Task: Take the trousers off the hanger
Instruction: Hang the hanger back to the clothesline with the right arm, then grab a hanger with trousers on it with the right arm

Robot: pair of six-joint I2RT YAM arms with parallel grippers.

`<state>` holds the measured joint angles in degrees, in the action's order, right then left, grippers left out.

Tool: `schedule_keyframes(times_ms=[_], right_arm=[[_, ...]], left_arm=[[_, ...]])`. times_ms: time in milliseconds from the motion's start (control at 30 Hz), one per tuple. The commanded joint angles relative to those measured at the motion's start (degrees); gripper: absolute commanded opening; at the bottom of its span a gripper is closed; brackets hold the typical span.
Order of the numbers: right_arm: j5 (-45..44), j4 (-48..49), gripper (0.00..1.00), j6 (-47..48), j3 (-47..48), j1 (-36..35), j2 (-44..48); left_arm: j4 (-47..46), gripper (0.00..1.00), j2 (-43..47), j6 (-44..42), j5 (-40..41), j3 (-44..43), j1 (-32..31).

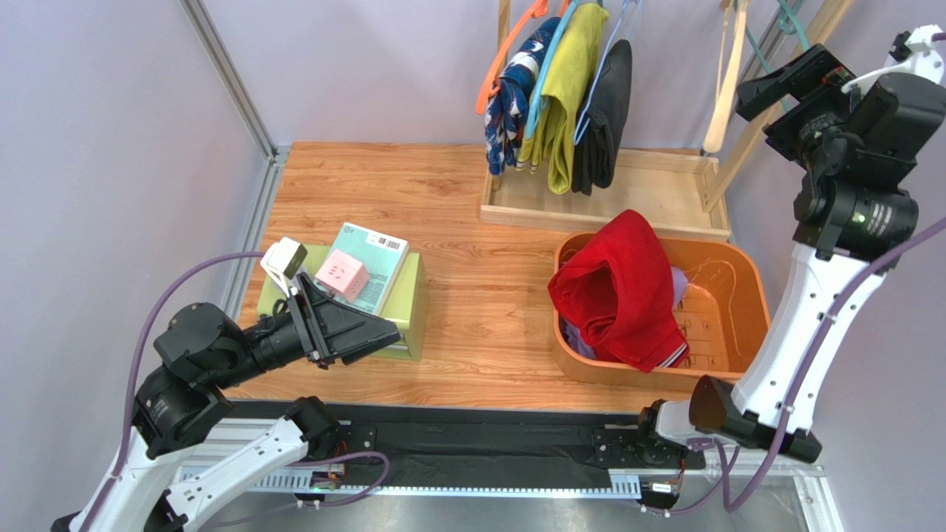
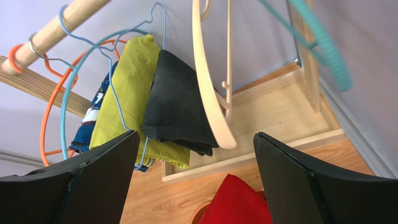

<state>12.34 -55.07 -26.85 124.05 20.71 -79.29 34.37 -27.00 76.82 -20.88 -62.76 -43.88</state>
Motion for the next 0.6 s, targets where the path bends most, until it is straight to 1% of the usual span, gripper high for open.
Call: schedule_keyframes(times_ms=[0,33,100,133,167,200,233,267,300,367,400,567], right_arm=[[-5.83,3.91,1.0,2.85,0.4,-0.23,5.45],[-8.36,3.83,1.0,4.08,1.54,-2.06,5.37],[-10.74,4.18,1.0,8.29,3.3,-4.87,5.02],[-14.15,5.05,1.0,9.79,3.39,-8.54,5.19],[-15.66,7.06,1.0,12.32,3.22,-10.76,5.37],[-17.33,7.86,1.0,14.0,3.04,-15.56,5.37],[-19.96,8.39,1.0,15.06,3.21,-17.7,4.93],[-20.59,8.4,1.0,16.55,3.83,-19.55,4.5],[-21.38,8.31,1.0,17.0,4.35,-23.57,3.71],[-24.81,7.35,1.0,17.97,5.32,-27.02,1.6],[-25.86,7.26,1.0,18.84,5.33,-30.0,0.98],[-30.09,6.91,1.0,19.12,3.48,-36.52,-3.76]], left_arm=[[-2.64,0.81,0.29,0.79,-1.53,0.71,0.11],[-2.73,0.81,0.2,0.79,-1.61,0.8,0.11],[-3.08,0.81,-0.06,0.79,-1.88,1.24,0.11],[-3.17,0.81,-0.07,1.14,-2.05,1.33,0.11],[-3.52,0.81,-0.24,1.14,-2.23,1.59,0.11],[-3.96,0.81,-0.33,1.14,-2.49,1.68,0.11],[-4.05,0.81,-0.42,1.14,-2.58,1.68,0.11],[-4.13,0.81,-0.5,1.06,-2.67,1.68,0.11],[-4.14,0.81,-0.51,0.97,-2.67,1.59,0.11],[-4.22,0.81,-0.51,0.97,-2.58,1.68,0.11],[-4.22,0.81,-0.51,0.97,-2.58,1.68,0.11],[-3.96,0.81,0.46,1.05,-1.79,1.85,0.11]])
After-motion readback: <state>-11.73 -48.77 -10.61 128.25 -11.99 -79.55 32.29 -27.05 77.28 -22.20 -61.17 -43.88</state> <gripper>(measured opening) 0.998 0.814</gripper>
